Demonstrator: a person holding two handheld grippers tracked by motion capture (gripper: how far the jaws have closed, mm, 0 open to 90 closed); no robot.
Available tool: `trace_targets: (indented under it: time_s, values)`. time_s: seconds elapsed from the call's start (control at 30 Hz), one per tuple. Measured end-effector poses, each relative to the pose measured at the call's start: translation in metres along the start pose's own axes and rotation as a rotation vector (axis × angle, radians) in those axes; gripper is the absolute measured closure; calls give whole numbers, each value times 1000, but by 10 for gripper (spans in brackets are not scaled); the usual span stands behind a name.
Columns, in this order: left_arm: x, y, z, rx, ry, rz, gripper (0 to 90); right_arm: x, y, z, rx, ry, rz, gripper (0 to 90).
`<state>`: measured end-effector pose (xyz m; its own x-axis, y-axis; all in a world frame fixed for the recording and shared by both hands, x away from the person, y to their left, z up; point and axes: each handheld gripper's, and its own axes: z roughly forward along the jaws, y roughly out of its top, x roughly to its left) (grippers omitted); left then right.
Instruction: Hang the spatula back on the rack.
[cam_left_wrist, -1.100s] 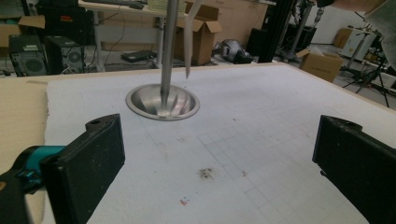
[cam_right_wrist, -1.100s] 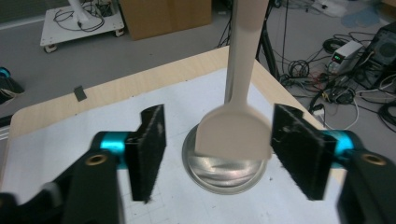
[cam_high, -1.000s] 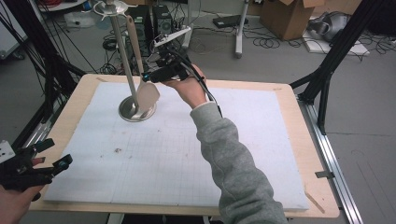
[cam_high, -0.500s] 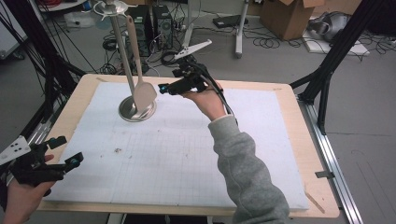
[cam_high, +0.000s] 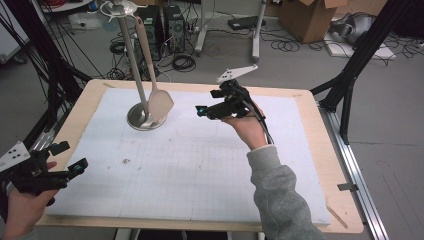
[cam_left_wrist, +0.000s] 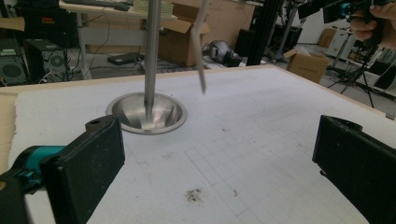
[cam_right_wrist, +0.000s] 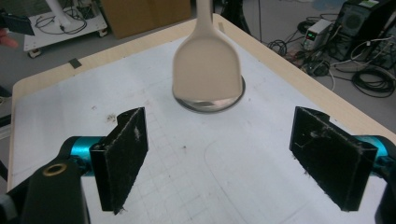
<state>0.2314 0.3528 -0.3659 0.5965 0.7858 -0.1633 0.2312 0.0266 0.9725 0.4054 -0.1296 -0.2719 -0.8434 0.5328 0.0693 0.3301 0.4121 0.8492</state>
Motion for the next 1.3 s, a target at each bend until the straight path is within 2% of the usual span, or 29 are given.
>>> trace_targets:
  time_s: [0.07,0.17,0.43,0.63,0.67,0.77,0.9,1.1,1.23,1.3]
  values:
    - [-1,1,1,-5,-1,-1,28,-2,-7,-5,-6,-3,6,186]
    - [-2,1,3,-4,-6,0,28,-6,-18,-11,15,-8,22,186]
    - [-1,1,11,2,-18,-1,28,-10,-47,-29,-11,-50,56,186]
    - [-2,2,17,14,-25,15,28,-6,-73,-41,-12,-102,47,186]
    - [-2,2,18,16,-26,16,28,-4,-83,-46,-4,-113,39,186]
    - [0,1,21,18,-28,10,28,-3,-92,-52,-11,-118,41,186]
    - [1,0,28,21,-35,4,28,-6,-109,-65,-35,-117,84,185]
    - [-2,0,37,19,-52,10,28,-4,-131,-85,-70,-124,110,185]
    - [-2,-1,41,25,-58,10,28,-1,-145,-93,-50,-128,116,185]
    - [-2,-2,42,32,-60,8,28,2,-151,-94,0,-143,110,185]
